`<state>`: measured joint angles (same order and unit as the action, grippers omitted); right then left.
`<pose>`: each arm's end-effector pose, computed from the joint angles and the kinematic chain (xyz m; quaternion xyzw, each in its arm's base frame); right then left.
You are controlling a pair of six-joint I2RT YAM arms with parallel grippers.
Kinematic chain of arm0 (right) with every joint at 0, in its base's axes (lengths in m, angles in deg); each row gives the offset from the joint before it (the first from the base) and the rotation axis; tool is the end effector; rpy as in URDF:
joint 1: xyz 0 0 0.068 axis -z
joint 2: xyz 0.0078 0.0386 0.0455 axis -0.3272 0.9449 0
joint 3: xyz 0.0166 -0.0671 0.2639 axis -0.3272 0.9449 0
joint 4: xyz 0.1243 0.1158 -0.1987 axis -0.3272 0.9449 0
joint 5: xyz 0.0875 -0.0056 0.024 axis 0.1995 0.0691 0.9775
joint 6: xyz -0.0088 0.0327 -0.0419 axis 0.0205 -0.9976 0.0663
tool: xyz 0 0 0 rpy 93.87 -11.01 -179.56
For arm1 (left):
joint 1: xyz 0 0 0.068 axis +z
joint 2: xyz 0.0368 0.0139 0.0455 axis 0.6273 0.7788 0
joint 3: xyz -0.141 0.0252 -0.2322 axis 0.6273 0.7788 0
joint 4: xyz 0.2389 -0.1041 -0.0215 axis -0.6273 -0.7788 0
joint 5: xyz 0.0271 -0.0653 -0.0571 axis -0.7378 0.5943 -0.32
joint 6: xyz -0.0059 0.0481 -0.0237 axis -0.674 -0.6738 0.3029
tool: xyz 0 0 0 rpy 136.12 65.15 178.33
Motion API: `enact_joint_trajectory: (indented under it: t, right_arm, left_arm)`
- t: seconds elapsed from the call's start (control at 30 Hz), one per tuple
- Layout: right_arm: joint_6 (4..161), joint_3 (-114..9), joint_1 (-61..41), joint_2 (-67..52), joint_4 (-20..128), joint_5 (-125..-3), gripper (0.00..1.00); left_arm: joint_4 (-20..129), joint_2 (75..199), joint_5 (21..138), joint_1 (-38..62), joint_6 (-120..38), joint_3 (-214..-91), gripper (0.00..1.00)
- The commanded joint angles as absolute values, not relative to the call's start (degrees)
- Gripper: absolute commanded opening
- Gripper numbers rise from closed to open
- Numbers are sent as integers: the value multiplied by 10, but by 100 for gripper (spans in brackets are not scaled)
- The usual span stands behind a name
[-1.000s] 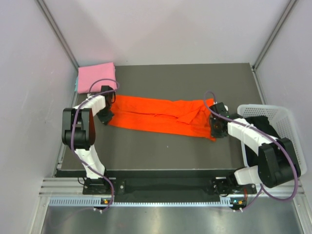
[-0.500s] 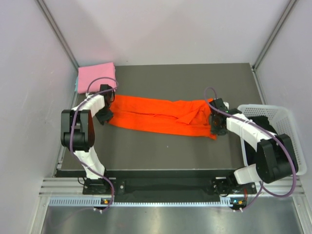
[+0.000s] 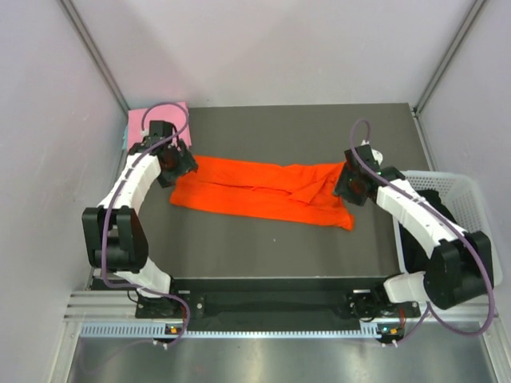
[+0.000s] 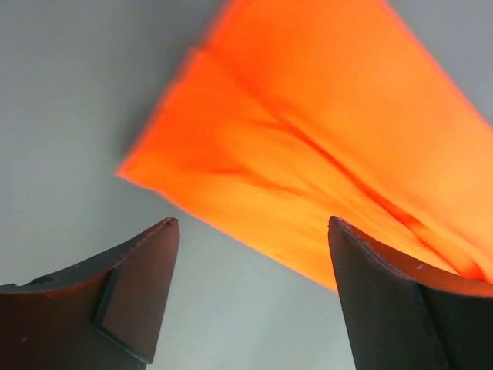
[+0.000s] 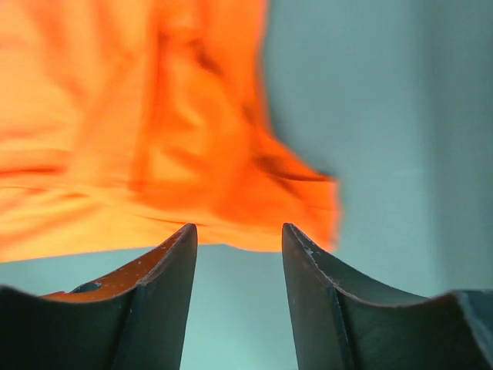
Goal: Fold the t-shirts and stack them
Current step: Fold the tshirt
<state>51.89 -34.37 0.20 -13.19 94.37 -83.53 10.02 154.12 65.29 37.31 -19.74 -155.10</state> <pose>0.2496 0.0776 0.2564 0.1825 0.9413 0.0382 0.2812 0.3374 -0.0052 0.2650 -0.2735 0.9259 -0.0267 0.2593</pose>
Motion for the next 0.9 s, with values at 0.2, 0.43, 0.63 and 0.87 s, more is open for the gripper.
enact_joint_trajectory:
  t: [0.2, 0.43, 0.63, 0.87]
  right_arm:
    - [337, -359, -52, -17, 764, -762, 48]
    - [281, -375, -74, 38, 759, -787, 47]
    - [265, -376, -76, 63, 740, -800, 46]
    - [261, -377, -76, 91, 707, -795, 42]
  left_arm:
    - [184, 1509, 864, 318, -249, -1505, 79]
    - [189, 1512, 844, 305, -260, -1493, 78]
    - [192, 1513, 838, 305, -261, -1493, 76]
    - [191, 1513, 830, 305, -262, -1493, 75]
